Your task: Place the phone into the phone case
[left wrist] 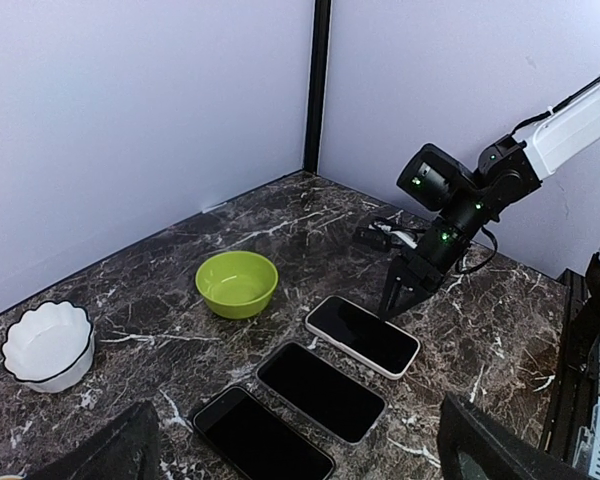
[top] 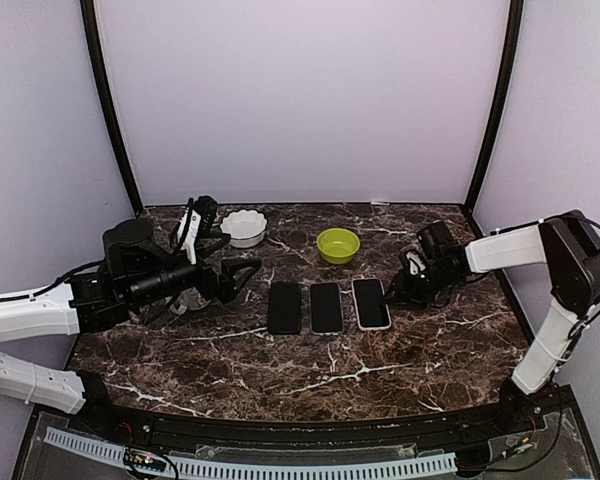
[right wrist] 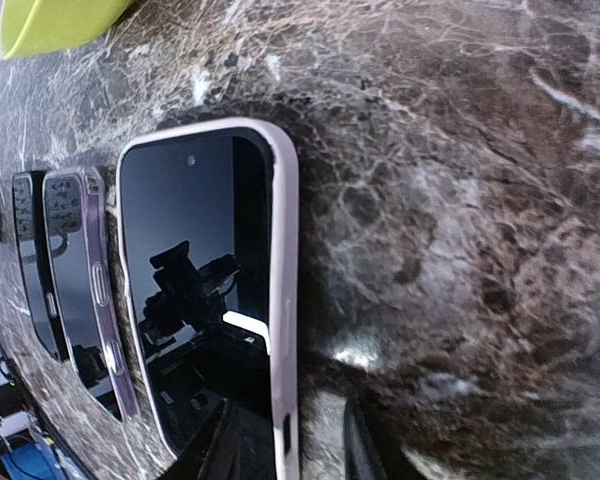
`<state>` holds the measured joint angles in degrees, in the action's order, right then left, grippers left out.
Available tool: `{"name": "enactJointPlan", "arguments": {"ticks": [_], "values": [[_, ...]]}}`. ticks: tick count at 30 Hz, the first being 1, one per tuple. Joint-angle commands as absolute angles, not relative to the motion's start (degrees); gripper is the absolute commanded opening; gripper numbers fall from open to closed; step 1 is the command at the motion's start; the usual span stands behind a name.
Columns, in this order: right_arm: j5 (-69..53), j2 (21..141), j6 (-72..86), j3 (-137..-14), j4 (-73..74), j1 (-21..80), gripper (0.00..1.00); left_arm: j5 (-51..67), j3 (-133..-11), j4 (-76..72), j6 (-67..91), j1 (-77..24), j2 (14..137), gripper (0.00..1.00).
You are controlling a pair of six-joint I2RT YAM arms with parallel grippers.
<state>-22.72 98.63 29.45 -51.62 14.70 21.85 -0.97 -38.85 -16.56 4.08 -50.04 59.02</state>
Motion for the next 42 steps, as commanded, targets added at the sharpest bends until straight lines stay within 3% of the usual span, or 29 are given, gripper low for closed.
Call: {"name": "enactJointPlan", "arguments": {"ticks": [1,2,3,4,13,19,25,31,36,42], "values": [[-17.50,90.06,29.18,-49.86,14.69,21.84,0.55,-0.92,-39.91,-17.09,2.99,-50.06,57.74,0.99],[-14.24,87.13,28.95,-49.57,14.70,21.88,0.88,-1.03,-39.86,-17.12,2.81,-50.08,57.74,0.99],[-10.34,83.76,28.92,-49.19,14.70,21.88,0.97,-1.44,-39.84,-17.24,2.68,-50.03,57.74,0.99],[-6.43,80.66,28.93,-48.83,14.68,21.84,0.98,-1.56,-39.71,-17.32,2.36,-50.02,57.72,0.99],[22.66,59.01,23.45,-37.64,2.06,20.29,0.99,-10.51,-36.65,-21.99,1.29,-49.40,57.71,0.99],[31.57,53.06,16.70,-29.58,-12.77,18.58,0.99,-18.92,-31.73,-30.76,1.48,-41.45,56.88,0.99],[26.75,51.04,13.37,-17.72,-32.24,9.71,0.98,-27.50,-22.03,-50.64,-0.63,-25.75,54.52,0.99],[23.97,53.80,13.33,-8.06,-47.25,3.09,0.98,-35.35,-15.54,-62.11,-13.99,-19.51,61.84,0.99],[22.74,61.29,13.92,-3.21,-60.14,0.70,0.98,-29.41,-14.19,-61.46,-13.81,-15.93,70.75,0.99],[18.61,67.66,11.36,-2.05,-70.37,0.54,0.98,-28.38,-12.55,-75.45,-12.48,-12.97,83.44,0.99]]}}
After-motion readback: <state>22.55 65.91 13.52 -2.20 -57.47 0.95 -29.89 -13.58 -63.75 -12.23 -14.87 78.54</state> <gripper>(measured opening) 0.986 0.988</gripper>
